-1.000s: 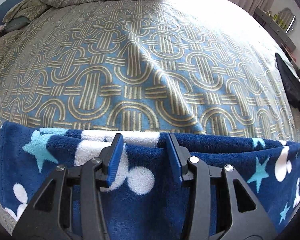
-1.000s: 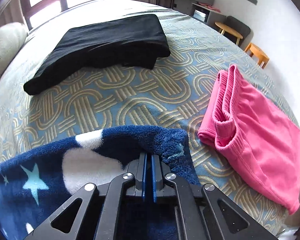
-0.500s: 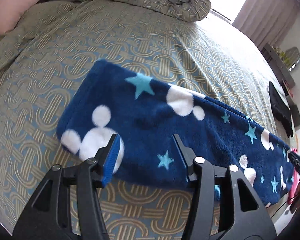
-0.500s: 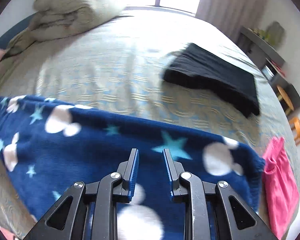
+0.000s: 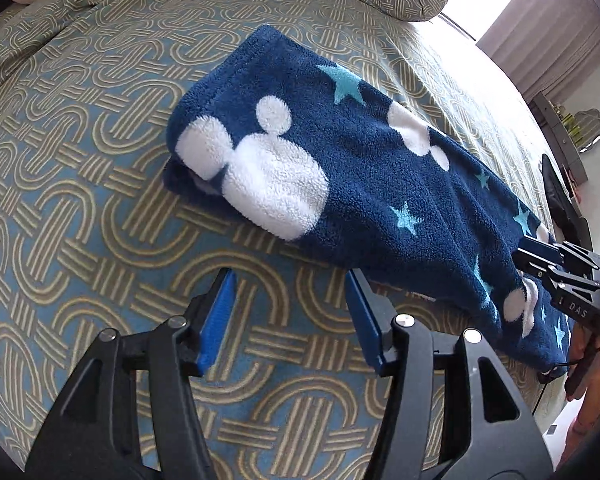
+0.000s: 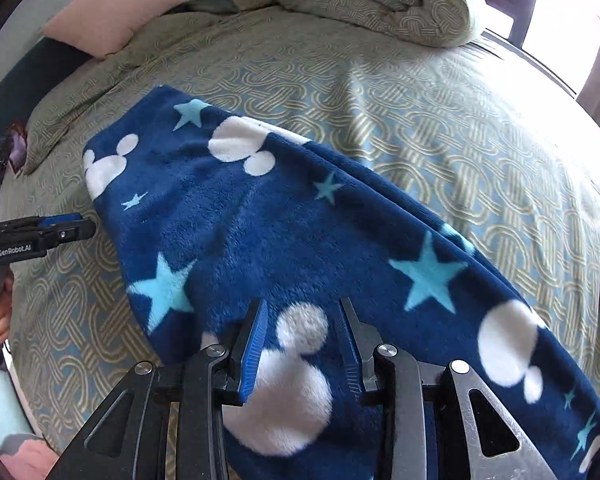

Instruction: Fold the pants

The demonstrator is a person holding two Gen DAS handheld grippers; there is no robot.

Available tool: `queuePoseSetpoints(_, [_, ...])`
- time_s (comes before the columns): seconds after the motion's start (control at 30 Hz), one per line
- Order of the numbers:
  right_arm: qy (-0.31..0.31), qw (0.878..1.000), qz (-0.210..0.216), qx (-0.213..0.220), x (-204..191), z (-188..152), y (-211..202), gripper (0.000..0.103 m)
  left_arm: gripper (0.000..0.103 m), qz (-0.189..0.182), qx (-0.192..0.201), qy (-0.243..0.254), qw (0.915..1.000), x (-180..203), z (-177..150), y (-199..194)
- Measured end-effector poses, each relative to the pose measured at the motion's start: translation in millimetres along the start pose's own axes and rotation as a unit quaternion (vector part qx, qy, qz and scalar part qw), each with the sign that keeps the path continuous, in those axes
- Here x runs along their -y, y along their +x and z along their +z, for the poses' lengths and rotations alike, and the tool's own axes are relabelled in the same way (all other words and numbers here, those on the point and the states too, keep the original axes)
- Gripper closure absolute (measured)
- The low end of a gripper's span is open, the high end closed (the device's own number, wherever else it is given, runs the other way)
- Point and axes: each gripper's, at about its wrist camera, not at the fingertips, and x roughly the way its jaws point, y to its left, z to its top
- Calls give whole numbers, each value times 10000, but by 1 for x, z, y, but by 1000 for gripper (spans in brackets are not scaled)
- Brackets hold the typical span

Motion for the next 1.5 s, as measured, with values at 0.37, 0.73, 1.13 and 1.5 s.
queuePoseSetpoints(0.37, [638,9969,-395,-216,34,49,57,68,41,-200,98,-1,9998,-11,8,9])
queuePoseSetpoints(0.73, [725,9947,-715,-115,35,65,72,65,28,-896,66,-561,9944,-24,23,19])
queuePoseSetpoints(1.13, [1040,9940,-327,-26,43,59,67,64,86,-1612,219,-1787,9704,-69,49,23])
queuePoseSetpoints(1.5, [1271,9909,285,342,40,35,-2,56,87,-808,989,-345,9912,-10,73,-33])
